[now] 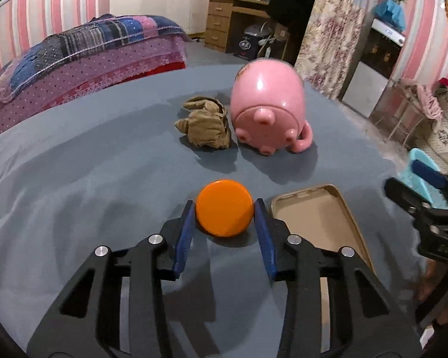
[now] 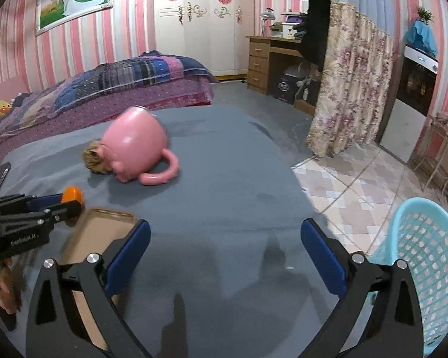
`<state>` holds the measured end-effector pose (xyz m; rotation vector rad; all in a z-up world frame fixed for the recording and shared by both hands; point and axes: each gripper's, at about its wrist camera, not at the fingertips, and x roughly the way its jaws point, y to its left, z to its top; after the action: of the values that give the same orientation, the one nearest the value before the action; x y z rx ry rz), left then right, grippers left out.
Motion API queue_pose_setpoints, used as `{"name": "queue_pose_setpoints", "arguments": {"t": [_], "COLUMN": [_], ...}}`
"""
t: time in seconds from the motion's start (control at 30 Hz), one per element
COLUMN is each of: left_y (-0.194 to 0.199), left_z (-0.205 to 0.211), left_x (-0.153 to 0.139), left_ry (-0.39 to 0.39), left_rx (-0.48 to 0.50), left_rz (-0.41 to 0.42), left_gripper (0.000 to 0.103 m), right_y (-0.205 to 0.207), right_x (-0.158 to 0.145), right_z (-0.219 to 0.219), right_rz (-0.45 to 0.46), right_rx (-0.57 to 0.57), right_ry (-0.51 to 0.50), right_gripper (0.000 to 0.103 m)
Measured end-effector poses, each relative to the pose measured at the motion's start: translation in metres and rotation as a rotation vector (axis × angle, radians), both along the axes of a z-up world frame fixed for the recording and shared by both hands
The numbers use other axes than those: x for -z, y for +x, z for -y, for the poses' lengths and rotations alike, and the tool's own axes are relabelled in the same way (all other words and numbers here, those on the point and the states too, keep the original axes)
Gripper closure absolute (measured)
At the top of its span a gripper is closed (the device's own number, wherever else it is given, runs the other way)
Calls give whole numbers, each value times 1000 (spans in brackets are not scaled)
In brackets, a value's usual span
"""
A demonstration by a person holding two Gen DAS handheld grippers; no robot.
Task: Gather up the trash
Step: 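Grasp the orange cap with the left tool while the right tool grasps the brown glove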
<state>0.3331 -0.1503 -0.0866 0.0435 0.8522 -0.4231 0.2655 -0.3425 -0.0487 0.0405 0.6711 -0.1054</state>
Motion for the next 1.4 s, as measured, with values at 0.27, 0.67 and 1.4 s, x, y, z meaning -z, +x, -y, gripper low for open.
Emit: {"name": "queue_pose_setpoints", "arguments": {"t": [0.27,0.67,1.4], "left_y": [-14,11,18], "left_z": [-76,-182,-194], "left_x": [-24,-18,-10], "left_ry": [58,56,10], "left_rx": [-140,-394,-412], "left_rz": [105,153,129], "left_gripper": [64,64,64], "right_y": [20,74,116], "right_x": [-11,0,8], "right_z": [-66,-143,-161], "right_rz": [12,-57,-98], "right_rx": [-74,-121,-44], "right_ry": [17,58,-39], "right_gripper": [5,25,76]}}
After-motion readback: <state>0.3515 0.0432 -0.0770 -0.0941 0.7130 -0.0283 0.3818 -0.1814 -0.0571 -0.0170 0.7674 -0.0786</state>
